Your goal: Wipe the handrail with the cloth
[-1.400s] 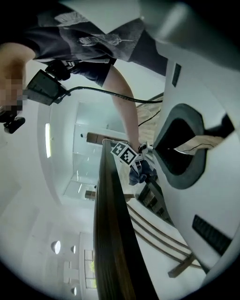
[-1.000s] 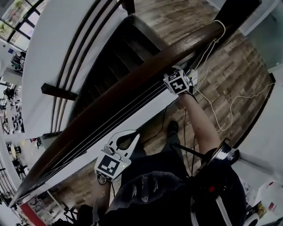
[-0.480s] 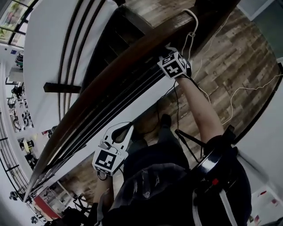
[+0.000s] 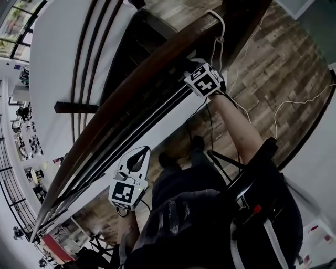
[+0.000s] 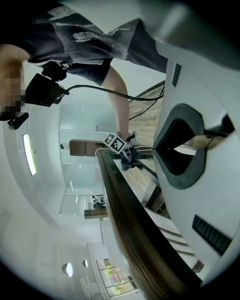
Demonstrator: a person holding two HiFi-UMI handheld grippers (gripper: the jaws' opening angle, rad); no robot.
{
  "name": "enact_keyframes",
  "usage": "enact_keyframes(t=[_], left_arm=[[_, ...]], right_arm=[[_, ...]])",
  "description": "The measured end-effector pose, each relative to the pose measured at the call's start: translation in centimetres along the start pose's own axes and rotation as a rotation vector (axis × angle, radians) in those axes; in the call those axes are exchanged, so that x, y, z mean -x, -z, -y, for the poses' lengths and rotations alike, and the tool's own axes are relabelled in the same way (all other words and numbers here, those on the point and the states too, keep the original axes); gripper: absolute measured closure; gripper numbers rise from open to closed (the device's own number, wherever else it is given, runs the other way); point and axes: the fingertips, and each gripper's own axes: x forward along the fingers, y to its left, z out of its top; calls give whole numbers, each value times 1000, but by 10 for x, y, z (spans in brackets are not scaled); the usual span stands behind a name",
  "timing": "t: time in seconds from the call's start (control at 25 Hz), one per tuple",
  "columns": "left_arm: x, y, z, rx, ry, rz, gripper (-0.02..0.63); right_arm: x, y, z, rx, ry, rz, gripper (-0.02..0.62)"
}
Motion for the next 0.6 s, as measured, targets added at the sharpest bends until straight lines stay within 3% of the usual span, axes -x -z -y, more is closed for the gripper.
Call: enact_keyframes(t=[0.24,0.4,0.48,0.6], left_arm=[[42,17,-22,31,-66,94,598],[88,11,-49,104,-112,204,598],[114,13,-64,121,-129,239,598],[158,19,-84,130,-137,306,598]], right_arm=[[59,2,-155,-21,-410,33,535],[128,-59,-279,-89,-803,184,535],[152,-89,-325,-65,-900,239,535],[170,-126,-378,-1,-959,293,535]])
